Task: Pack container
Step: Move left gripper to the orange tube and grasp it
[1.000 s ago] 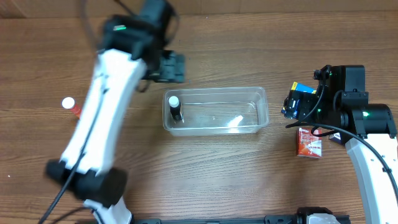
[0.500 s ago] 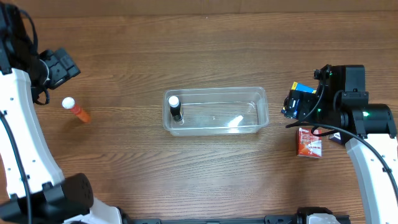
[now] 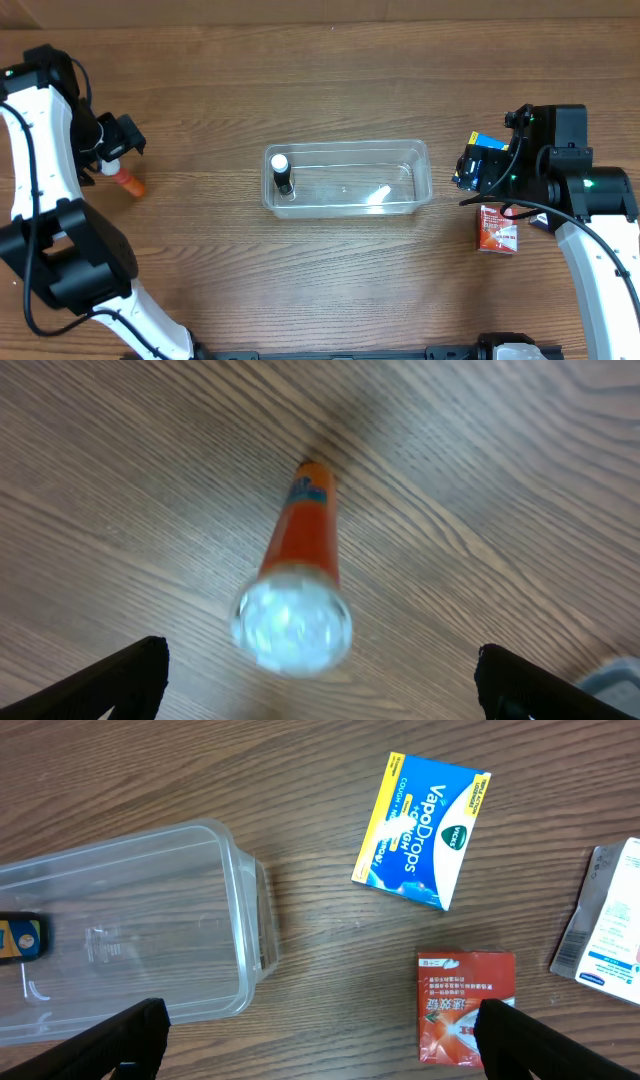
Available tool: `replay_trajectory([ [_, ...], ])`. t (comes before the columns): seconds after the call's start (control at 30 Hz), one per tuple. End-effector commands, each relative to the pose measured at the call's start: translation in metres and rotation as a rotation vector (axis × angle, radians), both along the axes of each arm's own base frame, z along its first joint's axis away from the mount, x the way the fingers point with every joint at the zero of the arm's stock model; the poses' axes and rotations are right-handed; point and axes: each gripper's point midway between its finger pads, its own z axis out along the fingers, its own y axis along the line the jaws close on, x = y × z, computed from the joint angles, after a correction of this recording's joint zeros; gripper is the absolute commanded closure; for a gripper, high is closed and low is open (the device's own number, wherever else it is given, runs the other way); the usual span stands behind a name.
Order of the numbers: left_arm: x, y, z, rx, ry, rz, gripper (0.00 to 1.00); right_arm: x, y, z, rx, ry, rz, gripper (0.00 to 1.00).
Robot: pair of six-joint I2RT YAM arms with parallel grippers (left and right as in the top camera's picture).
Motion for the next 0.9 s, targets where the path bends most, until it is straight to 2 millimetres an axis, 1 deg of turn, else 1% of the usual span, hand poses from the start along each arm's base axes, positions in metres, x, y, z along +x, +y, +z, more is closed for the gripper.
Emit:
replay_trajectory([
  [0.0, 0.001, 0.004, -0.021, -0.019, 0.047, -0.013, 0.02, 0.005, -0.003, 0.014, -0.007, -0.045, -0.005, 0.00],
  [0.13, 0.000, 0.008, -0.034, -0.004, 0.086, -0.015, 0.07, 0.005, -0.003, 0.014, -0.007, -0.045, -0.005, 0.00],
  [0.2, -0.001, 0.009, -0.039, -0.004, 0.101, -0.015, 0.16, 0.005, -0.003, 0.014, -0.007, -0.045, -0.005, 0.00],
  [0.33, 0.003, 0.014, -0.045, 0.015, 0.102, -0.016, 0.24, 0.005, -0.003, 0.014, -0.007, -0.045, -0.005, 0.00],
  [0.53, 0.006, 0.017, -0.046, 0.031, 0.089, -0.017, 0.43, 0.005, -0.003, 0.014, -0.007, -0.045, -0.004, 0.00],
  [0.57, 0.006, 0.017, -0.046, 0.031, 0.089, -0.017, 0.48, 0.005, -0.003, 0.014, -0.007, -0.045, -0.004, 0.00],
  [0.7, 0.006, 0.017, -0.046, 0.031, 0.089, -0.017, 0.65, 0.005, -0.003, 0.014, -0.007, -0.045, -0.004, 0.00],
  [0.8, 0.006, 0.016, -0.046, 0.029, 0.092, -0.019, 0.71, 0.005, -0.003, 0.014, -0.007, -0.045, -0.005, 0.00],
  [0.87, 0.005, 0.016, -0.046, 0.028, 0.095, -0.019, 0.73, 0.005, -0.003, 0.014, -0.007, -0.045, -0.005, 0.00],
])
